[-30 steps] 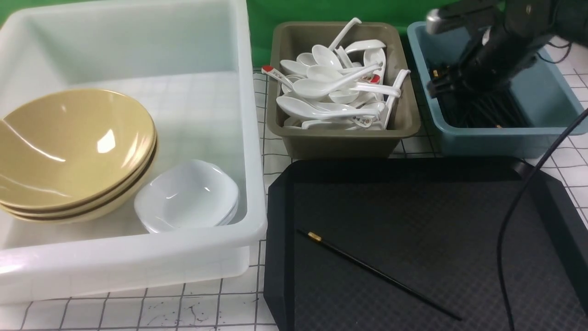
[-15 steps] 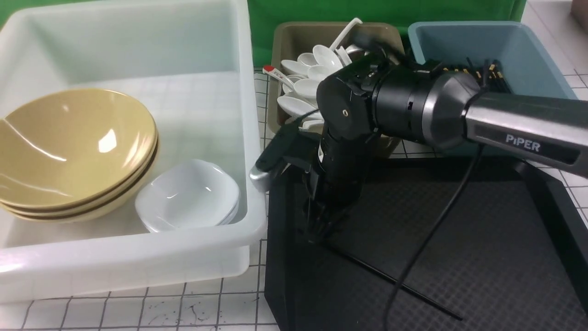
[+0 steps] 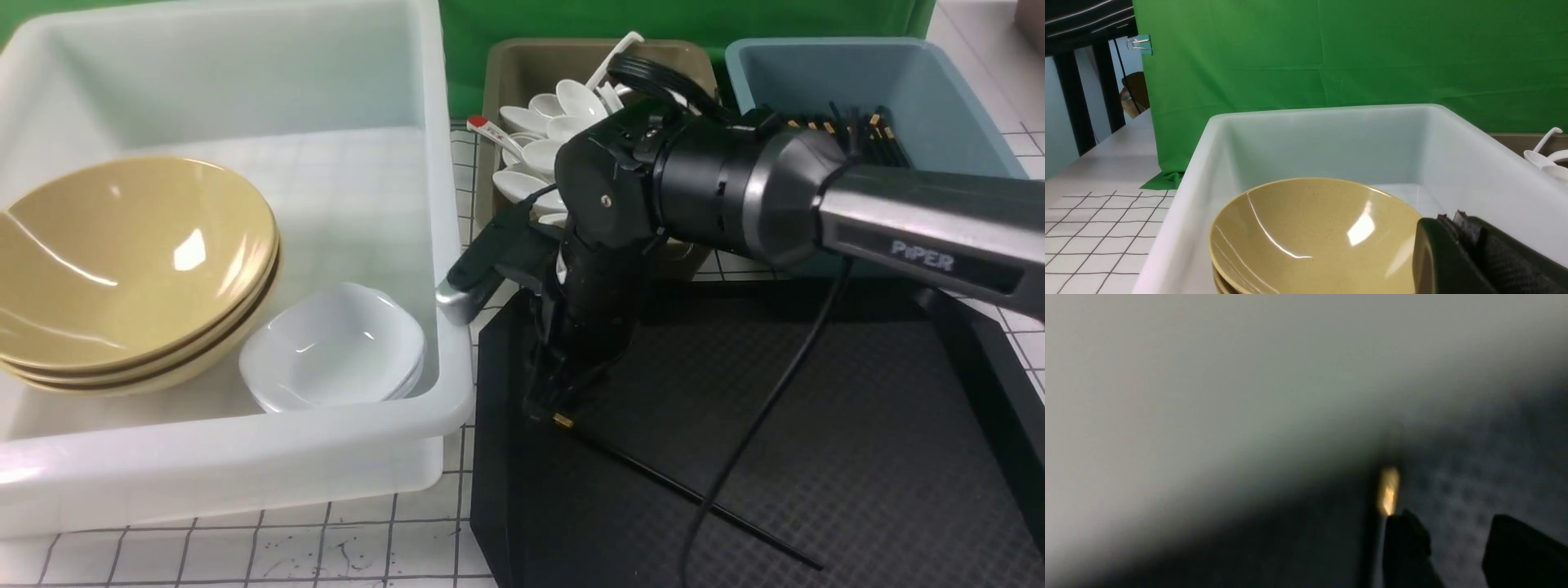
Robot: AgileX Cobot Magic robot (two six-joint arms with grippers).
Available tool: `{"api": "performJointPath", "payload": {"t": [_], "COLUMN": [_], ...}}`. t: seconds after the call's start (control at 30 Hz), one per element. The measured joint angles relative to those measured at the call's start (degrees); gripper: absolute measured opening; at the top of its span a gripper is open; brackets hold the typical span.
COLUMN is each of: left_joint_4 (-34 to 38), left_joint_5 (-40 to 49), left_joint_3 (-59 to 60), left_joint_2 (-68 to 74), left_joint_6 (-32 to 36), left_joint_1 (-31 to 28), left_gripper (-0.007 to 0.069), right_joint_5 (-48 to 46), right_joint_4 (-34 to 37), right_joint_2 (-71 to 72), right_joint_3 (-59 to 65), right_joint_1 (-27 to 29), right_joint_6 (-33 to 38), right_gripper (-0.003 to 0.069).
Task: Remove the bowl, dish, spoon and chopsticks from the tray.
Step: Use the right arm to grab a chopstick
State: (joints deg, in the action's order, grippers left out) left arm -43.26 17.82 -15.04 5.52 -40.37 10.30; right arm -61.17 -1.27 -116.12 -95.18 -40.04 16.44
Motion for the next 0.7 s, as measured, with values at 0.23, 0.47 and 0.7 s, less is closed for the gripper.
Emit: {"api": "performJointPath", "payload": {"t": [0.23, 0.47, 0.7], "left_joint_4": [0.00, 0.00, 0.00], "left_joint_5": [0.00, 0.00, 0.00], "left_joint_3": [0.00, 0.00, 0.00], "left_joint_2": [0.00, 0.00, 0.00], "left_joint_6": [0.00, -0.04, -0.04], "left_joint_1": [0.00, 0.00, 0.00], "left_gripper": [-0.0006, -0.0006, -0.0006], "right_joint_5": [3.33, 19.03, 24.02], "right_joint_4": [3.40, 11.72, 12.40], "right_joint_2": [13.64, 12.64, 4.49], "right_joint_3": [7.34, 25.48, 23.29], "right_joint_1": [2.82, 3.74, 3.74], "right_joint_6": [6.56, 20.98, 22.66], "right_gripper": [0.0311, 0.0311, 0.0309]}}
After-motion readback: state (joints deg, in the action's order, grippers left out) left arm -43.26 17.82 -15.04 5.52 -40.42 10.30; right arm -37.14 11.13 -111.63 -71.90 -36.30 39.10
